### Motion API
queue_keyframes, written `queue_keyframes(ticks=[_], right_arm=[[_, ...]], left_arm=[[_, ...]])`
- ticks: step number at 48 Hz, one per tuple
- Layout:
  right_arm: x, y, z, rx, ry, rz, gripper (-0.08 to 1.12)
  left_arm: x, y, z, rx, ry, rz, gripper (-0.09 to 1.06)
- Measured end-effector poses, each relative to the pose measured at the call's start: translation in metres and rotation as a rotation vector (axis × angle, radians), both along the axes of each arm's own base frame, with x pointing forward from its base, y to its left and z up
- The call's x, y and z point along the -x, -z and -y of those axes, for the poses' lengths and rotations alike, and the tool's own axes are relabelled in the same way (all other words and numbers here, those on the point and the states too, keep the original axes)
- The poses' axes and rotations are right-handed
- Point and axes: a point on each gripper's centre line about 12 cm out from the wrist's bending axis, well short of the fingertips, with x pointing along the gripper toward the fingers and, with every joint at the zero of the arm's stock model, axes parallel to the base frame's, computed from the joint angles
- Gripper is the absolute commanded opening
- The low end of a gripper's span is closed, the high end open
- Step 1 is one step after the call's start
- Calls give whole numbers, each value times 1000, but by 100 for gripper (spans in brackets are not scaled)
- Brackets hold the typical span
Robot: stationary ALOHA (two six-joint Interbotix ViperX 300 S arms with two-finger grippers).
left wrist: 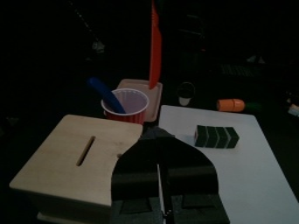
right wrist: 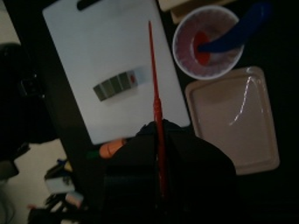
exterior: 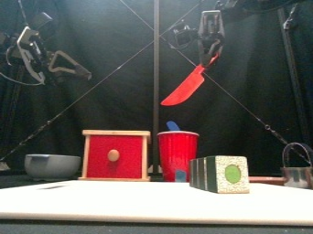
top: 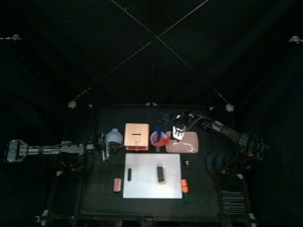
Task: Place sushi on board then cut the sushi with the knife then place the pieces on the plate
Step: Grasp knife edge with left hand
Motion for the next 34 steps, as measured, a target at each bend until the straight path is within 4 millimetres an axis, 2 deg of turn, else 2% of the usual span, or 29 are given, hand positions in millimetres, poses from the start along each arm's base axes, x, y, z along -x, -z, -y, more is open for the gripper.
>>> queue_keyframes(ticks=[6, 13, 22, 34], right_arm=[[8, 3, -13, 59, 6, 64, 40], [19, 15, -33, 132, 2, 174, 40], [29, 39, -63, 191, -16, 343, 40], [42, 83, -104, 213, -69, 505, 40]], left_arm=[[-2, -6, 0, -2, 1, 17, -1], [-4, -12, -1, -5, 1, 33, -1], [-5, -14, 0, -6, 2, 39, 0], [-8, -18, 8, -6, 41, 47, 2]])
